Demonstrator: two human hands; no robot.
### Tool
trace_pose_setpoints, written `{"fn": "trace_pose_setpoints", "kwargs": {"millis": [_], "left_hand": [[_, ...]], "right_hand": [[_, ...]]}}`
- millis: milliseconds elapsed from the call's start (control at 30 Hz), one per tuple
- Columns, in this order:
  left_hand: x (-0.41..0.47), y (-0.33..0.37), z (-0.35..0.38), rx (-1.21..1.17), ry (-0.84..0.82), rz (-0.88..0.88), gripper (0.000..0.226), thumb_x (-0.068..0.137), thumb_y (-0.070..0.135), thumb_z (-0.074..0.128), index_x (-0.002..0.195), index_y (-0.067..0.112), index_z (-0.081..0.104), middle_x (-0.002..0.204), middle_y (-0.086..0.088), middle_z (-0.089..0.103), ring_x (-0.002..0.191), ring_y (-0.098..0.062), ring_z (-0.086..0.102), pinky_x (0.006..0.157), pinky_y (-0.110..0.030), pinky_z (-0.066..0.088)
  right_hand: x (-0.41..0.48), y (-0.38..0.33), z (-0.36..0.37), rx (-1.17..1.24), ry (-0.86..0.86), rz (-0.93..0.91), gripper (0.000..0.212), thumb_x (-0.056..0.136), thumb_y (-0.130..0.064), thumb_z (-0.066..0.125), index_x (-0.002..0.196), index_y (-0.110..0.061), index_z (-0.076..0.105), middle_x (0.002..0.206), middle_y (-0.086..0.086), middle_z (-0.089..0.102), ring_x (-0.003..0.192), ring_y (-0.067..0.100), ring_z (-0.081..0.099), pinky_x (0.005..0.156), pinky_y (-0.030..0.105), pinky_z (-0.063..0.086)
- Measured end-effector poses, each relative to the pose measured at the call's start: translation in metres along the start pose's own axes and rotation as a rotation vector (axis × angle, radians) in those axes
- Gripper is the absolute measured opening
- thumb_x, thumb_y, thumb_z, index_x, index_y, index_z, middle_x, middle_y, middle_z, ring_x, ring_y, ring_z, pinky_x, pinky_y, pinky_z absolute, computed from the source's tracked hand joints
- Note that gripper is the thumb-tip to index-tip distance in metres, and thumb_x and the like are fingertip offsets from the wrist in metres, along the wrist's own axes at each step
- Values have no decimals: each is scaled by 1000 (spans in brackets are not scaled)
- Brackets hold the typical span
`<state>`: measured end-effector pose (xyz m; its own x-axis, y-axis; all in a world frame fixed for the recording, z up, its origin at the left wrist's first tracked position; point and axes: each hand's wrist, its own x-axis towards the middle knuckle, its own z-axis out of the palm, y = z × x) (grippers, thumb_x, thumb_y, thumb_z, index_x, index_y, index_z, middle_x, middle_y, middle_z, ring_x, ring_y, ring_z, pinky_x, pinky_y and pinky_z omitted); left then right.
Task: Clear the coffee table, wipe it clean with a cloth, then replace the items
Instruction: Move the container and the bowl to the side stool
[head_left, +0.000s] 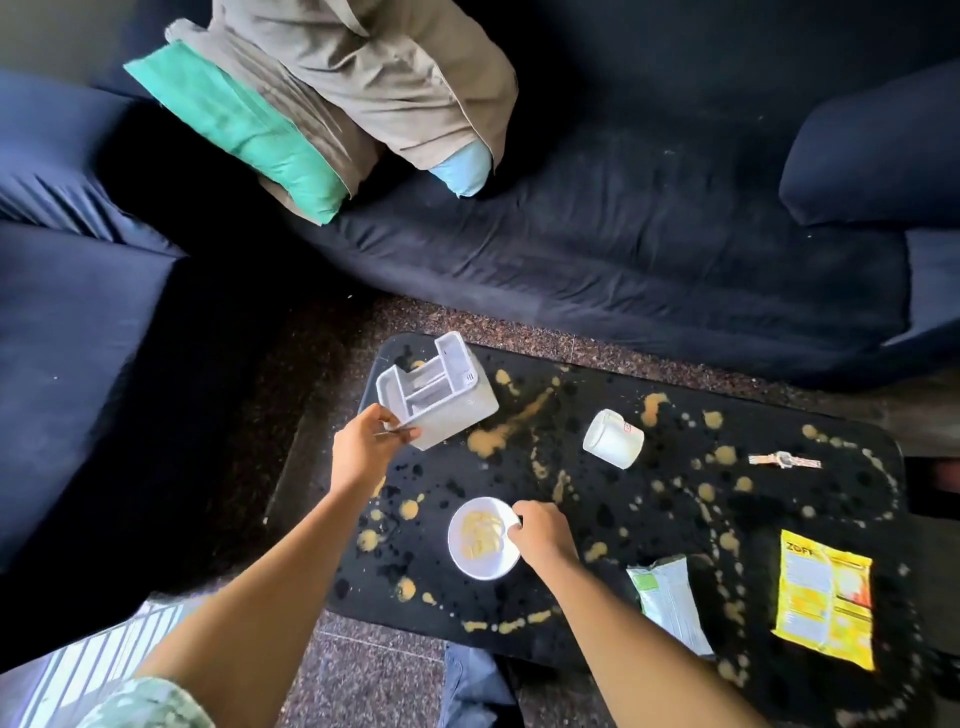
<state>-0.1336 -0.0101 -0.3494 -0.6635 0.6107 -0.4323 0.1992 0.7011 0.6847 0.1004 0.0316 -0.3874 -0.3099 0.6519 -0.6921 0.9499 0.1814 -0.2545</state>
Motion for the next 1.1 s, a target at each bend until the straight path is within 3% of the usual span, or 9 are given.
{"fn": "trace_pose_setpoints", "kwargs": {"millis": [133,233,333,467,600,767,900,1100], "left_hand": [[-44,27,7,-29,41,53,21,77,21,78,79,17,58,77,4,71,40,0,43,40,-23,34],[-86,57,31,11,34,157,18,79,20,76,81,22,58,74,7,73,44,-3,50,40,-26,38],[-128,89,69,72,40,247,19,78,26,77,82,27,59,71,10,72,50,-5,58,44,-27,44],[-187,141,146,41,61,321,21,76,30,78,83,28,59,72,11,71,60,-8,66,56,-31,53],[-245,201,240,1,73,375,20,77,30,78,84,26,59,69,10,69,56,-12,62,55,-31,50],[-312,292,379,-39,-25,442,20,77,33,76,83,26,58,65,9,66,58,-7,60,51,-24,40],[-343,347,476,-15,-127,507,17,79,35,74,87,27,61,69,5,70,64,-16,65,59,-29,47],[-364,402,598,119,-242,586,18,81,33,68,94,23,60,76,3,70,76,-22,65,62,-31,46]], "right_hand": [[-25,32,-22,96,59,3,10,88,-14,51,85,-11,60,99,11,68,80,22,53,60,27,35],[-51,76,-47,174,122,22,13,85,-16,53,73,-15,55,82,10,67,73,21,51,54,28,32],[-75,131,-73,253,179,41,23,82,-15,55,61,-14,46,60,4,50,70,24,51,53,33,30],[-99,229,-106,374,270,50,13,81,-17,59,83,-6,66,77,10,67,75,27,61,59,36,44],[-127,341,-145,432,307,86,8,80,-14,58,74,-9,61,69,7,61,67,24,56,51,30,34],[-172,492,-189,468,392,242,14,78,-14,59,83,-5,68,72,7,64,73,27,63,65,35,48],[-189,583,-210,530,445,393,20,81,-15,60,94,-4,70,91,11,70,82,25,65,73,37,54],[-172,686,-227,698,530,562,18,79,-15,64,90,-3,72,88,16,72,78,30,69,71,44,56]]}}
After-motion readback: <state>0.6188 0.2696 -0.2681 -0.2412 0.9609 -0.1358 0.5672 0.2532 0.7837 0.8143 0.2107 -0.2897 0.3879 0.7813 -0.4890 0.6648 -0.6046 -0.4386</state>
